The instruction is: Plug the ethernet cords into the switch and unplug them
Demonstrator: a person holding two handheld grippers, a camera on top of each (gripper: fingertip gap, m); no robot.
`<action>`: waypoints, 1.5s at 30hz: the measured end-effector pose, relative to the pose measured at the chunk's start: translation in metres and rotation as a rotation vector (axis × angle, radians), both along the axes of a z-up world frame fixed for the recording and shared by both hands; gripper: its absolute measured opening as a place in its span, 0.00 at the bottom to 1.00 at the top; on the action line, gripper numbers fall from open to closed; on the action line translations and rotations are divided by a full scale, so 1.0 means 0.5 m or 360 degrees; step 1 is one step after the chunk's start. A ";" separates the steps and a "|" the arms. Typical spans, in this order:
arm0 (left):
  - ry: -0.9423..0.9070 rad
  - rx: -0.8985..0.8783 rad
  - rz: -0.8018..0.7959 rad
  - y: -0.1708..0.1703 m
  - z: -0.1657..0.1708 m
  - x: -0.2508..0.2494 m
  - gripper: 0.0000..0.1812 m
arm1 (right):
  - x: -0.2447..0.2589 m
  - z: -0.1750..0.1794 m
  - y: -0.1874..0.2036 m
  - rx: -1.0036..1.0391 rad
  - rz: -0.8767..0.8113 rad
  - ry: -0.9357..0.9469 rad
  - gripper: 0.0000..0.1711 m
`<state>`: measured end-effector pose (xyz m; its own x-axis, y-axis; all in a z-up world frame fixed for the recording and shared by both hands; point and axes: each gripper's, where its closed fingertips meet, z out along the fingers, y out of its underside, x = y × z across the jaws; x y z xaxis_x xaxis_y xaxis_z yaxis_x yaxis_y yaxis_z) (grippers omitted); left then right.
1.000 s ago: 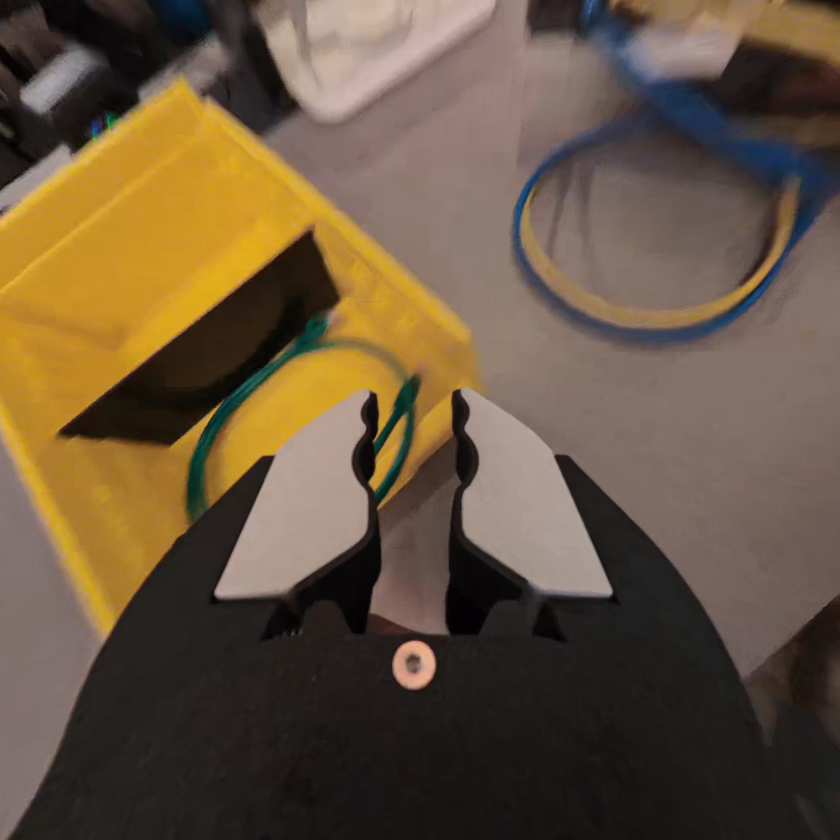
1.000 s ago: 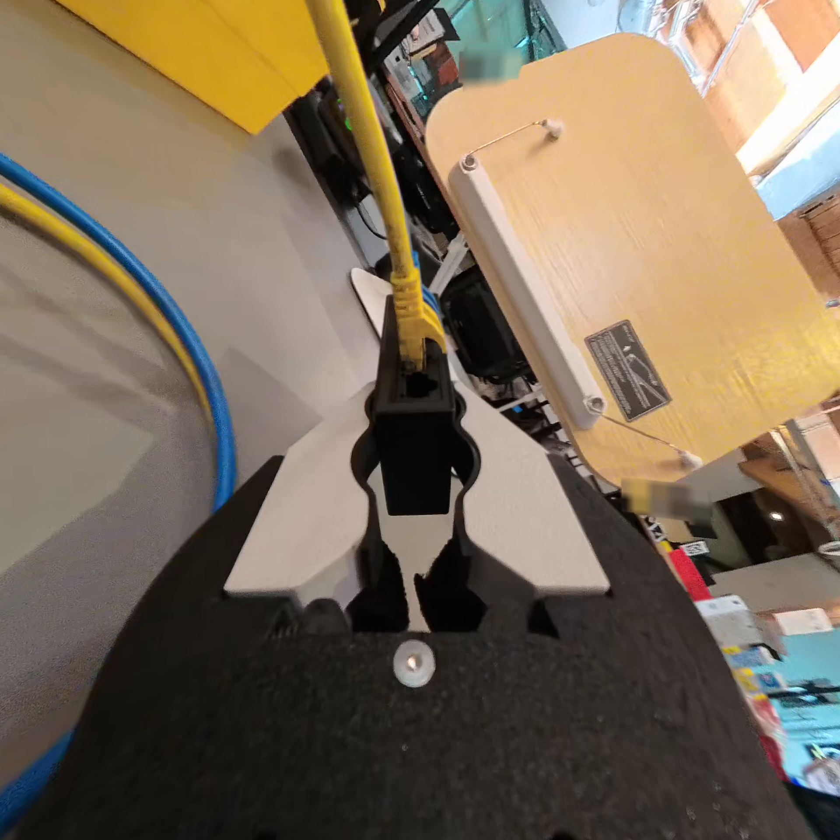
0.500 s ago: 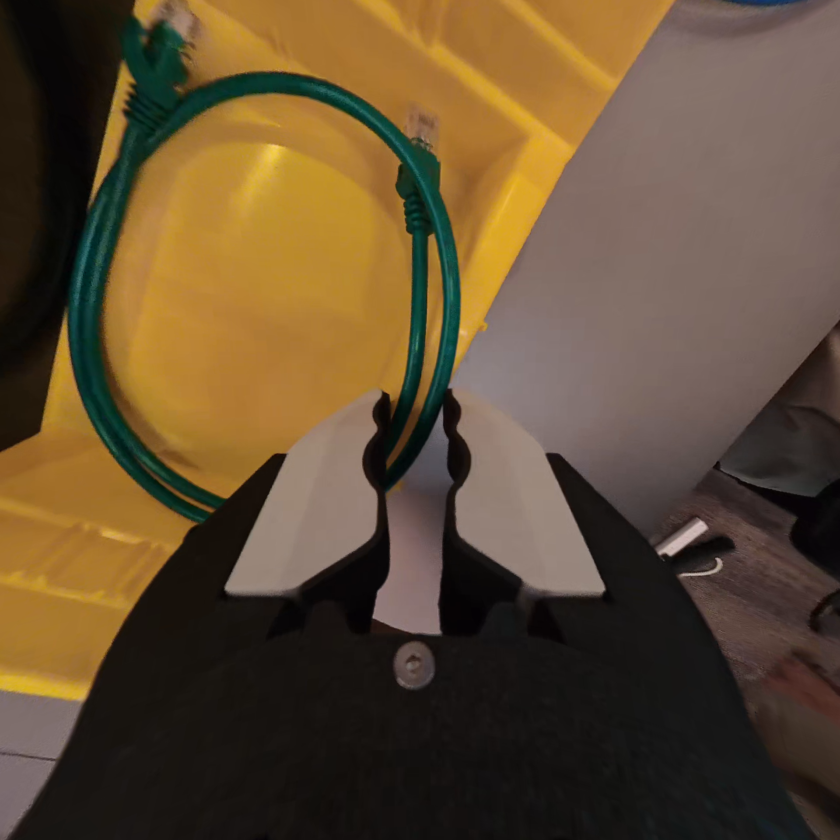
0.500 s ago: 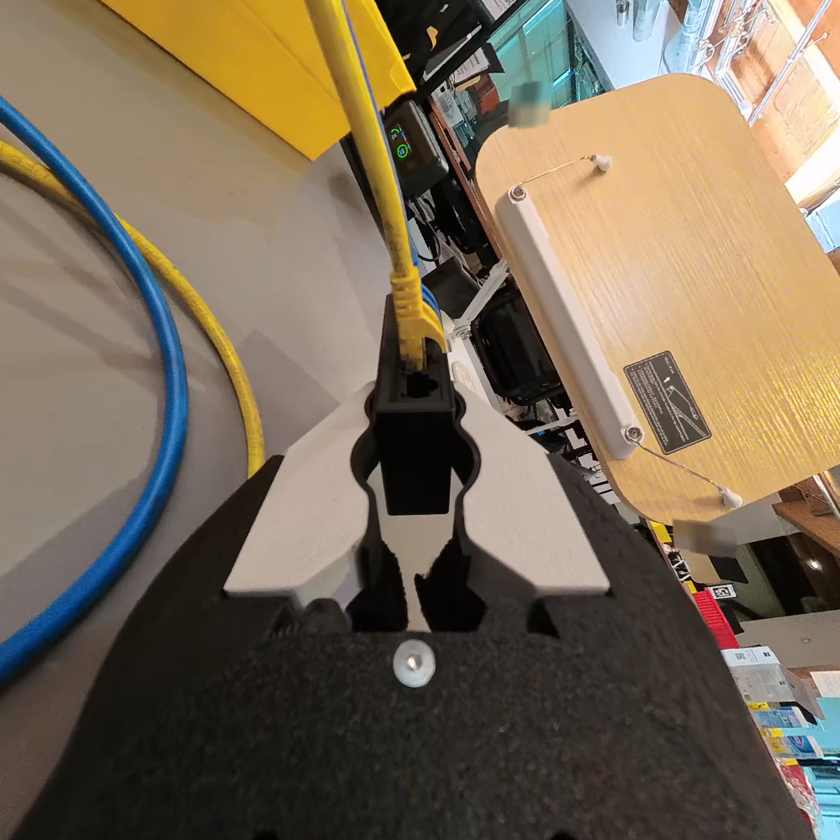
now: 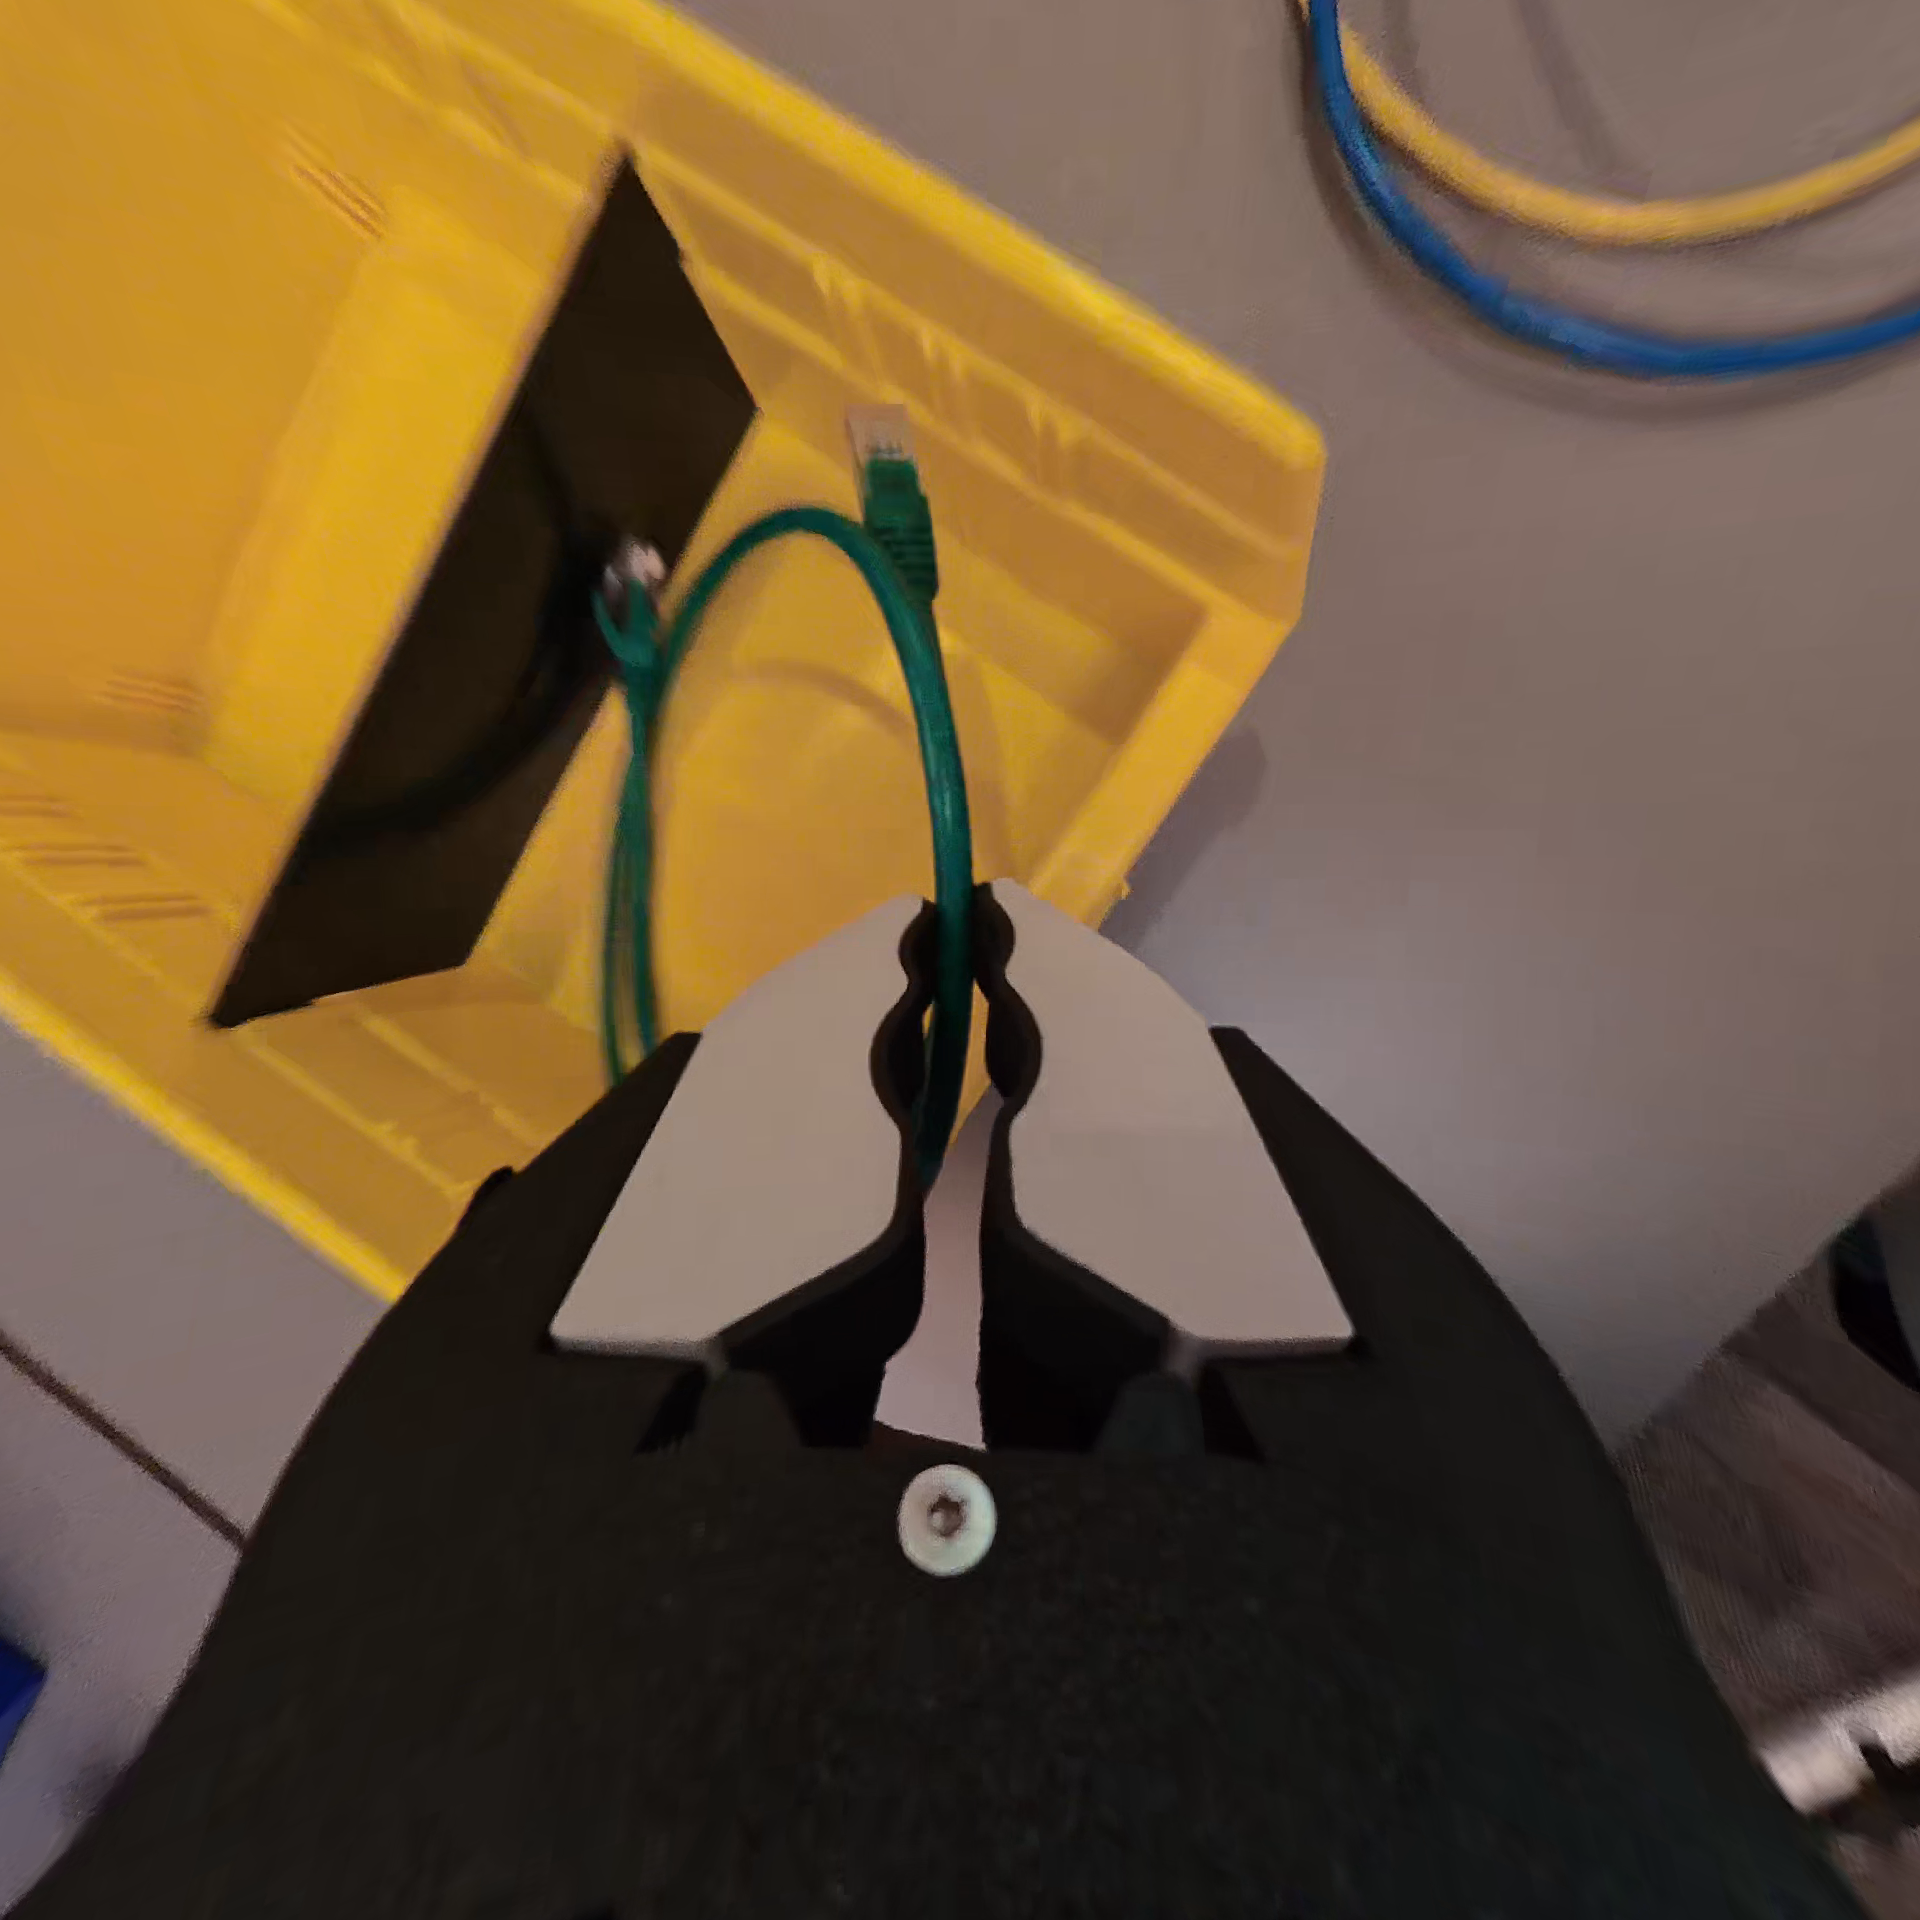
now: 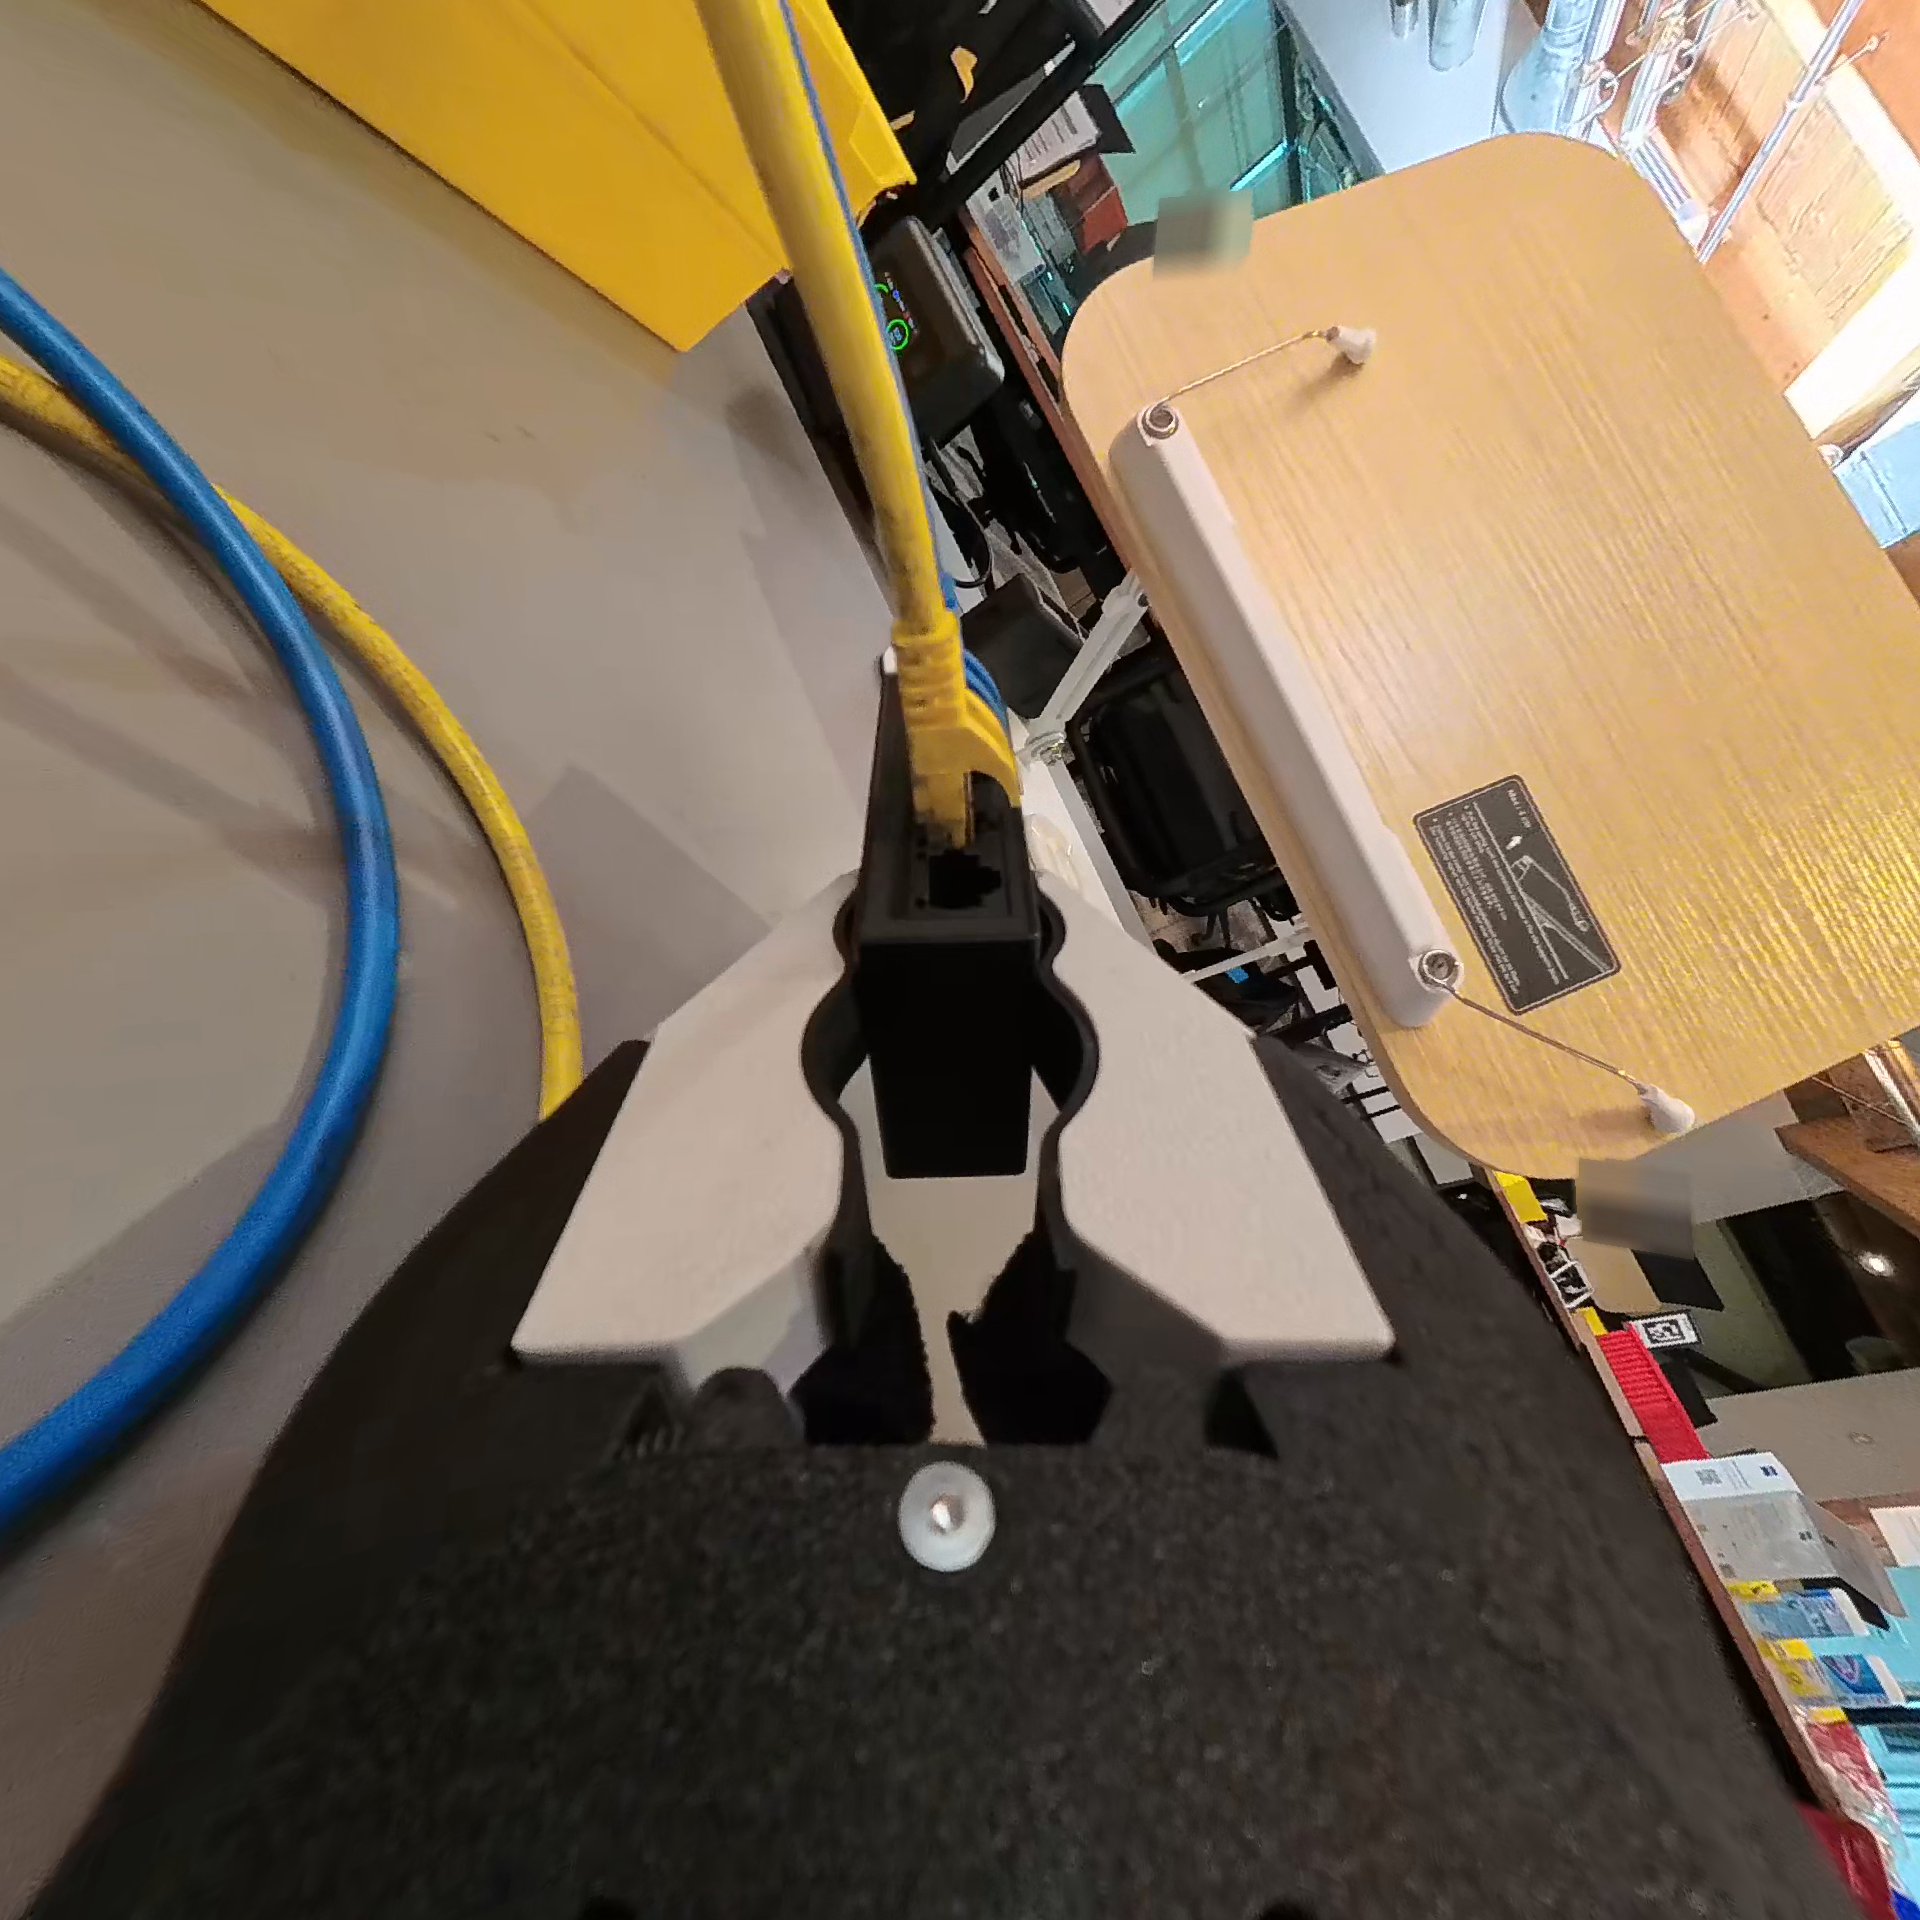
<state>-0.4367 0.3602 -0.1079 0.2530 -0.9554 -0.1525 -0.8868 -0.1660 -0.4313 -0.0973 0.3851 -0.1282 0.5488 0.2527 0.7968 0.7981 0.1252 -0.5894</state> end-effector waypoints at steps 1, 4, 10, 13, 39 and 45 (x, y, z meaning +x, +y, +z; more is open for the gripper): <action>-0.0038 0.0091 0.0051 0.001 0.026 0.006 0.03 | 0.001 0.000 0.000 -0.0001 -0.0001 -0.0001 0.16; -0.0139 0.0482 0.0222 -0.040 0.133 0.022 0.03 | 0.003 0.002 0.001 0.0008 -0.0009 0.0006 0.16; -0.0345 0.0695 0.0430 -0.305 0.219 0.141 0.03 | 0.008 0.013 0.003 0.0021 -0.0015 0.0073 0.16; -0.0339 0.0455 0.0396 -0.396 0.116 0.222 0.03 | 0.014 0.019 0.004 0.0021 -0.0018 0.0127 0.16; -0.0542 0.0129 0.0376 -0.220 -0.151 0.221 0.16 | 0.009 0.015 0.005 0.0007 0.0011 0.0125 0.16; -0.0557 0.0037 0.0270 -0.229 -0.155 0.238 0.07 | 0.006 0.012 0.004 0.0001 0.0020 0.0109 0.16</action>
<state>-0.3174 0.2458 -0.1855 0.4477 -0.8928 -0.0498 -0.6460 -0.2845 -0.7083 -0.0941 0.3872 -0.1221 0.5989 0.2596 0.7575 0.7541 0.1353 -0.6426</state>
